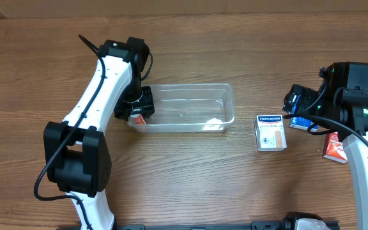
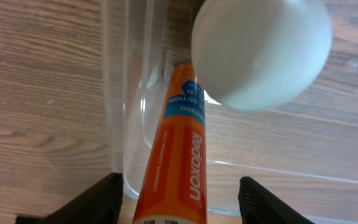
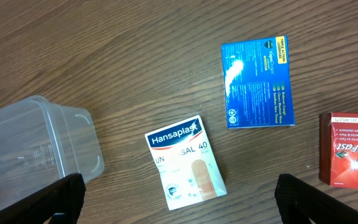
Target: Pack container
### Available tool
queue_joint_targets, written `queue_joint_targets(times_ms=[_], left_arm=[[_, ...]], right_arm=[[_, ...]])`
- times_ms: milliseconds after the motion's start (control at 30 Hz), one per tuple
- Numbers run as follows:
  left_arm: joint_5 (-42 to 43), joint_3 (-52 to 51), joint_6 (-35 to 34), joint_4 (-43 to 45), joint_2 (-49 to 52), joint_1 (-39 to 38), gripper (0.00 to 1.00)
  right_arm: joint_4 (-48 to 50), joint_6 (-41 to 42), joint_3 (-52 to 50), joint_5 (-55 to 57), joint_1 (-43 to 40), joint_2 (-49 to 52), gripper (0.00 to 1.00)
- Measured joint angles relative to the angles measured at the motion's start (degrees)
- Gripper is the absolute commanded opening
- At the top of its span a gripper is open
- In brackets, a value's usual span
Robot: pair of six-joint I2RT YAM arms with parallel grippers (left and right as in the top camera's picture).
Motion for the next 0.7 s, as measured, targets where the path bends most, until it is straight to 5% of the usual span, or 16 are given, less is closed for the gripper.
queue_joint_targets(times_ms=[100,333,467,700], left_arm=[[-0.2,4.8,0.7,-2.3,-0.1,0.0,1.00],[-3.0,18.2,3.3,-3.6,-12.5,0.9,1.00],[-5.0,19.0,3.7,-3.7,-23.4,8.0,1.00],[-4.2,18.9,4.9,-4.5,-26.5,18.3,1.00]], right_arm=[[0.0,0.0,0.0,0.0,0.0,0.0,1.00],[-0.5,-0.4,0.0,0.0,0.0,0.0,1.00],[-0.5,-2.4,0.0,0.0,0.0,0.3,1.00],[-4.4,-4.2,0.5,-0.4,0.0,14.2,1.00]])
